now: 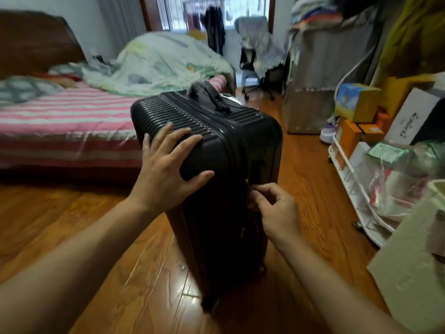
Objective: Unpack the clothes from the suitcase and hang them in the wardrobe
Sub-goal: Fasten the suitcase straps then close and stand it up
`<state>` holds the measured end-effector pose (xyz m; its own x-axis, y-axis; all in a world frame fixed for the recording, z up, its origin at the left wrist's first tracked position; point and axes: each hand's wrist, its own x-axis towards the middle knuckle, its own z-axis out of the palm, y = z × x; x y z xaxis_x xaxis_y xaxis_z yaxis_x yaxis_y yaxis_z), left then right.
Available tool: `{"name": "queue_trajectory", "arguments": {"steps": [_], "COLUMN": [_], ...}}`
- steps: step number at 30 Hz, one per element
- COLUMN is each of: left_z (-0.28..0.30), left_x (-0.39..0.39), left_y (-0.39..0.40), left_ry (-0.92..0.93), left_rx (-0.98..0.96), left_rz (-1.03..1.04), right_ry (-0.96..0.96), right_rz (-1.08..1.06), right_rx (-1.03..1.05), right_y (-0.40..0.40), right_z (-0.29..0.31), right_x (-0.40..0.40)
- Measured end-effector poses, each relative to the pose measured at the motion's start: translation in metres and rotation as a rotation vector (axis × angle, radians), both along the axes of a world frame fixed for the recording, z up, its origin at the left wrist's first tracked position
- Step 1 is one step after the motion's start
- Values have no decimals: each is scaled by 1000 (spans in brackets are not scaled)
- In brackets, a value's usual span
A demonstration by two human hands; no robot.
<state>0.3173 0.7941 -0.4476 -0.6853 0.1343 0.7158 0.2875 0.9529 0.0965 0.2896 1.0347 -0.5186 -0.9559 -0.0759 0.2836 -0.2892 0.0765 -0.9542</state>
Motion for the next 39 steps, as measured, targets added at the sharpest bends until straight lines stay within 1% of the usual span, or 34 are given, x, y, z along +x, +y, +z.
{"name": "queue_trajectory", "arguments": {"steps": [2, 4, 6, 8, 10, 12, 13, 14, 15, 17, 18, 19, 20, 21, 22, 23, 24, 26, 28, 30, 31, 33, 36, 39], "left_z": [-2, -5, -6, -2, 7, 12, 7, -3, -18, -52, -68, -83, -96, -111, -125, -137, -143, -147, -146, -148, -151, -151, -145, -136], "left_x": [-3, -5, -5, -1, 7, 15, 19, 24, 27, 32, 36, 40, 44, 47, 50, 51, 51, 45, 37, 28, 25, 15, 2, -8], "left_y": [-2, -5, -10, -18, -33, -55, -65, -71, -72, -58, -47, -36, -25, -16, -8, -2, 0, -5, -17, -25, -25, -23, -19, -25], "left_ry": [3, 0, 5, -33, -79, -82, -70, -56, -39, 7, 16, 9, -34, -88, -143, -182, -205, -257, -341, -400, -406, -396, -403, -485], "left_rx": [126, 174, 156, 130, 53, -53, -42, 41, 191, 634, 893, 1143, 1346, 1478, 1539, 1560, 1578, 1593, 1583, 1524, 1483, 1428, 1406, 1378], "left_rz": [-59, -130, -177, -217, -235, -178, -105, -2, 116, 310, 353, 363, 358, 331, 275, 195, 96, -88, -182, -205, -184, -132, -127, -97], "right_ry": [205, 420, 585, 744, 950, 1136, 1198, 1236, 1256, 1279, 1286, 1267, 1192, 1075, 945, 832, 750, 669, 666, 647, 643, 628, 573, 556], "right_rz": [-9, 7, 50, 85, 89, 90, 98, 113, 135, 163, 135, 88, 60, 59, 76, 105, 140, 154, 89, 38, 17, -24, -119, -255], "right_rx": [139, 297, 459, 626, 822, 952, 980, 992, 984, 890, 836, 825, 884, 999, 1128, 1217, 1246, 1166, 1111, 1069, 1064, 1093, 1150, 1211], "right_y": [5, 13, 22, 28, 23, 3, -10, -25, -39, -66, -80, -94, -107, -120, -133, -143, -153, -166, -170, -164, -158, -149, -140, -139], "right_z": [-4, -5, 2, 14, 26, 37, 42, 45, 49, 62, 72, 87, 102, 116, 126, 129, 127, 120, 117, 119, 120, 120, 115, 122], "right_x": [-9, -20, -27, -27, -23, -18, -17, -15, -15, -19, -24, -31, -39, -48, -57, -67, -74, -80, -77, -75, -74, -69, -63, -60]}}
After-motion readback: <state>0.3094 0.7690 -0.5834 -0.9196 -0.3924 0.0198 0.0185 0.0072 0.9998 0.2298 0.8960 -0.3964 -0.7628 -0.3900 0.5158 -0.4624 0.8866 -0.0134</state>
